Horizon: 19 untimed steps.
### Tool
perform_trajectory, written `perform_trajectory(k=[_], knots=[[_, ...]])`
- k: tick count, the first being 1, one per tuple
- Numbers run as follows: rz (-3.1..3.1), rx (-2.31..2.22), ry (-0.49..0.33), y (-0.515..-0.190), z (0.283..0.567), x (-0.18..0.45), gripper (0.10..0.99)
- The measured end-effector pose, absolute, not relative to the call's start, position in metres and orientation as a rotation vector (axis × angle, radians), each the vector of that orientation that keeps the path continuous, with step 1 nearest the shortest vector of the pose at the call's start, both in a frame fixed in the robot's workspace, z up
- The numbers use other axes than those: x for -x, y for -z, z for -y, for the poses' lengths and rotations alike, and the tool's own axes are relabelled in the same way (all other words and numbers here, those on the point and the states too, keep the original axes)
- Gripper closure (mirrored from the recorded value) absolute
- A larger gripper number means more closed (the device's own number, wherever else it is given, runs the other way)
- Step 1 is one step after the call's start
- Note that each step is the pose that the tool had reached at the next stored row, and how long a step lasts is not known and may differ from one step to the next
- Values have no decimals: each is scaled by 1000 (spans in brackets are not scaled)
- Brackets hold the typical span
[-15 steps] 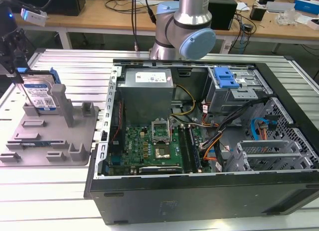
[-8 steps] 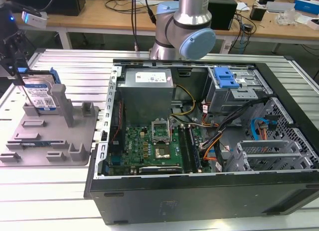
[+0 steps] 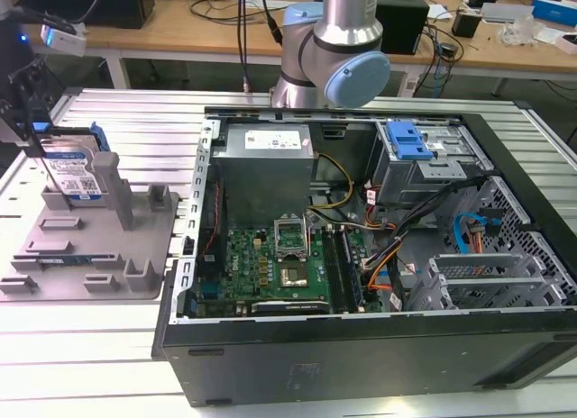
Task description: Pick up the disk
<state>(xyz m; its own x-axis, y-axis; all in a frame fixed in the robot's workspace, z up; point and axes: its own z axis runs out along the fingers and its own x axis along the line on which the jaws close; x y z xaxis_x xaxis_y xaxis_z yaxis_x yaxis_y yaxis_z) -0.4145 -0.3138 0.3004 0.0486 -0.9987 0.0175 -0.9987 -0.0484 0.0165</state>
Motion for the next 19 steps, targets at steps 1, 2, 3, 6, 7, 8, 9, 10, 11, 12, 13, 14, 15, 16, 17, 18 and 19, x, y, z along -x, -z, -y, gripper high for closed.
perform_trajectory(k=[1, 2, 3, 6, 7, 8, 9, 10, 11, 12, 13, 14, 15, 16, 17, 18, 19], knots=[[2150, -2257, -2, -300, 314, 414, 545], [2150, -2257, -2, -300, 314, 414, 545], [2150, -2257, -2, -300, 314, 415, 545], [2150, -2258, -2, -299, 314, 414, 545], [2150, -2258, -2, -299, 314, 414, 545], [2150, -2258, -2, -299, 314, 414, 545], [2150, -2258, -2, -299, 314, 414, 624], [2150, -2258, -2, -299, 314, 414, 694], [2150, -2258, -2, -299, 314, 414, 694], [2150, -2258, -2, -299, 314, 414, 694], [2150, -2258, -2, -299, 314, 414, 694], [2150, -2258, -2, -299, 314, 414, 694], [2150, -2258, -2, -299, 314, 414, 694], [2150, -2258, -2, -299, 314, 414, 694], [2150, -2258, -2, -299, 314, 414, 694], [2150, -2258, -2, -299, 314, 414, 694], [2150, -2258, -2, -299, 314, 414, 694]])
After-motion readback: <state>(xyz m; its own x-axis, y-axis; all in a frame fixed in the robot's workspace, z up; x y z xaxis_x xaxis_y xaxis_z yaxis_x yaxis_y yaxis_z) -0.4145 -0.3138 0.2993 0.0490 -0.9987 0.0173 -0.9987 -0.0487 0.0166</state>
